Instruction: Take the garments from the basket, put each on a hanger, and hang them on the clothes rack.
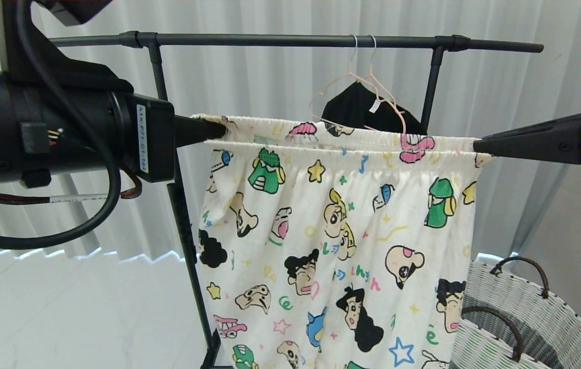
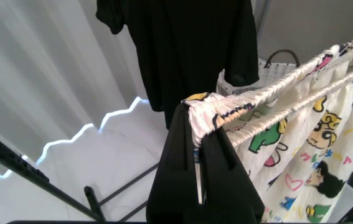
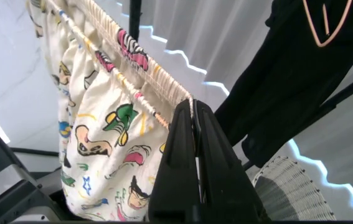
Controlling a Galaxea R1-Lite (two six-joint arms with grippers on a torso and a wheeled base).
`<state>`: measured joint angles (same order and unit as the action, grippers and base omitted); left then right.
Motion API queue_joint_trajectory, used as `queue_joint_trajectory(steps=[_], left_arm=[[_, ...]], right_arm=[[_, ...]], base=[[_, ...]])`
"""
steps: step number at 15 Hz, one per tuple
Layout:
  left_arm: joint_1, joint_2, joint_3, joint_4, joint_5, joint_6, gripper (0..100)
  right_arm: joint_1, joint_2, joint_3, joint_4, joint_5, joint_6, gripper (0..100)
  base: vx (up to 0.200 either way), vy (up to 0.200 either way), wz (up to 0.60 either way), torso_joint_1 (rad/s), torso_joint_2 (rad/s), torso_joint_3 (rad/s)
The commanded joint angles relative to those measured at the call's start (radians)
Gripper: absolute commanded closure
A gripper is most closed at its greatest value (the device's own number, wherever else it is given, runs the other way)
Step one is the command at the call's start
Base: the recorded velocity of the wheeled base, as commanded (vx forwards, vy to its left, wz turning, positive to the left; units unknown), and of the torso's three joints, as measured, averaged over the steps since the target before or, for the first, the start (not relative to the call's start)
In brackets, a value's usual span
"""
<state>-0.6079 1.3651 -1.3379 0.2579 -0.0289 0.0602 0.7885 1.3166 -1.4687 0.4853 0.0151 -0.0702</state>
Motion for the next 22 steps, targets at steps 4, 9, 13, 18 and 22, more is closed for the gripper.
queue_joint_trajectory(steps=[4,9,13,18,22], left_arm=[[-0.001,0.011,0.003,0.000,0.000,0.001,100],[-0.003,0.008,0.006,0.000,0.000,0.000,100],[-0.006,0.008,0.009,0.000,0.000,0.000,100],[-0.001,0.006,0.048,0.000,0.006,-0.002,100],[0.074,-0.057,0.166,0.003,0.130,0.101,100]], right_arm=[[-0.005,-0.005,-0.001,-0.002,-0.001,0.000,100],[-0.008,-0.007,0.001,-0.002,-0.001,0.000,100],[-0.008,-0.005,0.002,-0.001,-0.030,0.001,100],[-0.015,-0.037,0.044,-0.001,-0.081,0.003,0],[-0.149,-0.073,0.145,0.006,-0.308,-0.036,0]], base=[[0.000,0.000,0.00,0.000,0.00,0.000],[0.000,0.000,0.00,0.000,0.00,0.000],[0.000,0.000,0.00,0.000,0.00,0.000],[0.000,0.000,0.00,0.000,0.00,0.000],[0.000,0.000,0.00,0.000,0.00,0.000]])
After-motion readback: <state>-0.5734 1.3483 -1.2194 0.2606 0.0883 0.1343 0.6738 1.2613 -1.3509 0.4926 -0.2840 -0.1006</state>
